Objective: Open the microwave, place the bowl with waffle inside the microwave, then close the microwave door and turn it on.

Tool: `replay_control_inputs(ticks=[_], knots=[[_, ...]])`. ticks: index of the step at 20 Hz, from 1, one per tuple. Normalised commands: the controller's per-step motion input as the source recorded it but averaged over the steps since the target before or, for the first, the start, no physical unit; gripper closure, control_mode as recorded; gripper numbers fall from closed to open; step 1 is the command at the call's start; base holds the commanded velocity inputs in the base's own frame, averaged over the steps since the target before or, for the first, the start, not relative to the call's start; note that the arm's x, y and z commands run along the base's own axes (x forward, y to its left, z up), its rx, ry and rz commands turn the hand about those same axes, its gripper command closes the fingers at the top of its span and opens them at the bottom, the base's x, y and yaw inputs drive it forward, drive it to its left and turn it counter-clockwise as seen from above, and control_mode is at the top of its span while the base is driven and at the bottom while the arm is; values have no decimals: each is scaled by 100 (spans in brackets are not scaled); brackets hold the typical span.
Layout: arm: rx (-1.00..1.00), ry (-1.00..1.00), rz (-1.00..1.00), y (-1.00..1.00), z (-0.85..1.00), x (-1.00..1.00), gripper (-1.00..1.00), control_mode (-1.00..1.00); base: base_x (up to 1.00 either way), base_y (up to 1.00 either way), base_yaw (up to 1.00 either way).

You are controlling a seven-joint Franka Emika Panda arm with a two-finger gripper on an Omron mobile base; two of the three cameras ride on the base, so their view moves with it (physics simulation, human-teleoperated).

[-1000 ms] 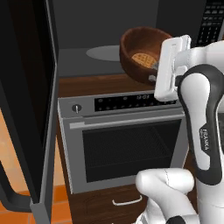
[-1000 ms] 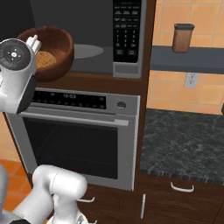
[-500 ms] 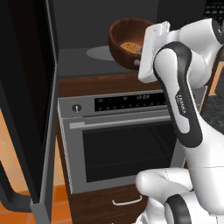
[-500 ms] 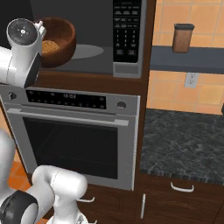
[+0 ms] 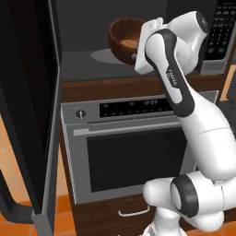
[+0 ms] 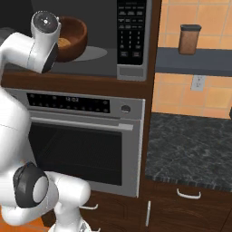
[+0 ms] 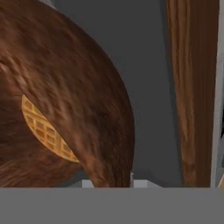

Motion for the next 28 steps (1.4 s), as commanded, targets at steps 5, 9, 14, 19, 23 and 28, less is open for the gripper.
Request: replay_control_inputs(ticks=[5,9,14,19,23,28], knots=[[0,0,0,0,0,90,100,-100,0,0,0],[0,-2,0,0,-15,63,100,-100,0,0,0],[0,-11,0,0,-23,49,100,-100,0,0,0],[0,0,0,4,-15,37,100,-100,0,0,0],[0,-2,0,4,-14,8,-100,-100,0,0,0],[0,-14,0,1,0,0,-100,-100,0,0,0]])
